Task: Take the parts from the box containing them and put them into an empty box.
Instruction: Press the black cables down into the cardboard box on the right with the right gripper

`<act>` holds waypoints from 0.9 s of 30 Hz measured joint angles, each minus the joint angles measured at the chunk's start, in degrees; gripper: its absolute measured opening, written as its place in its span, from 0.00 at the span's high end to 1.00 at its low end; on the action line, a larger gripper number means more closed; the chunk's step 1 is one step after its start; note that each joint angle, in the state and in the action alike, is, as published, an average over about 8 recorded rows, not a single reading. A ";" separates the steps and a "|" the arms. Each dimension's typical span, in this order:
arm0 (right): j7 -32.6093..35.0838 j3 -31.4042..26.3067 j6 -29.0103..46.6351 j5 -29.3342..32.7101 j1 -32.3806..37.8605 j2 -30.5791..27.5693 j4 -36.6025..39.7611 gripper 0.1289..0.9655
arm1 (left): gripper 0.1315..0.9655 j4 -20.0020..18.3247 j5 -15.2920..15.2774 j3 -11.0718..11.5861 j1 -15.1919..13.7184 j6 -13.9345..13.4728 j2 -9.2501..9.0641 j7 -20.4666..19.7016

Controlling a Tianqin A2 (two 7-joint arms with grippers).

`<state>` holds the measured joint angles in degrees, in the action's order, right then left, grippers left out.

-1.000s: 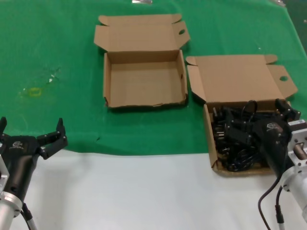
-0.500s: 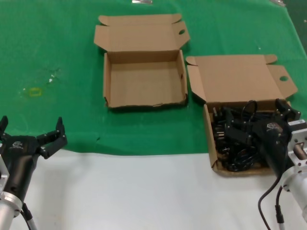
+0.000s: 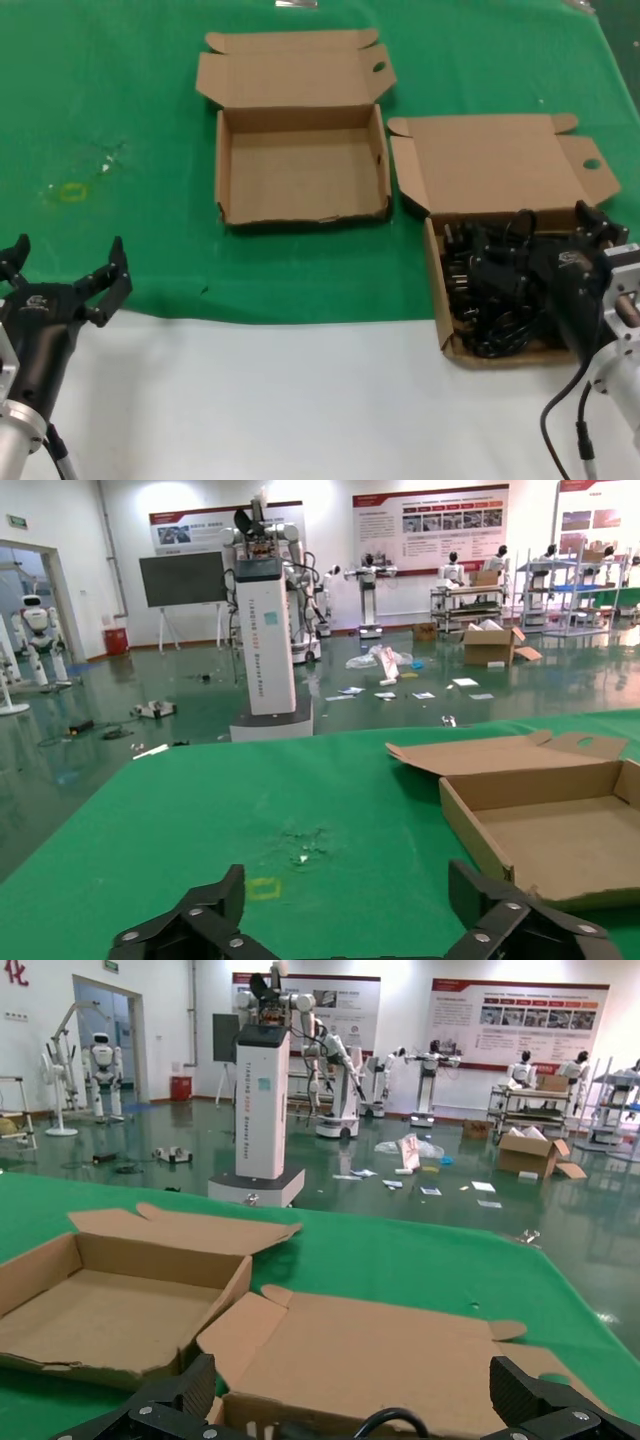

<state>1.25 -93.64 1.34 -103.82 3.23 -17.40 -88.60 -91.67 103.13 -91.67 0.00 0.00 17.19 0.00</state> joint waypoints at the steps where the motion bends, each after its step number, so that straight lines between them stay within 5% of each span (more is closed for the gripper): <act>1: 0.04 -0.02 0.21 0.01 0.15 -0.19 0.08 0.00 | 0.24 0.00 0.00 0.00 0.00 0.00 0.00 0.00; 13: 3.29 2.07 8.84 -0.42 3.53 -4.76 2.98 0.00 | 0.54 0.00 -0.01 0.00 0.00 0.00 0.00 0.00; 16: 2.78 1.48 11.23 -0.23 5.14 -7.62 4.15 0.00 | 0.54 0.00 -0.01 0.00 0.00 0.00 0.00 0.00; 27: -2.52 -5.36 28.61 1.06 14.45 -22.06 6.62 0.00 | 0.81 0.00 0.00 0.00 0.00 0.00 0.00 0.00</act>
<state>-1.27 -99.00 29.95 -102.76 17.68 -39.45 -81.98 -91.67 103.13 -91.68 0.00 0.00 17.19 0.00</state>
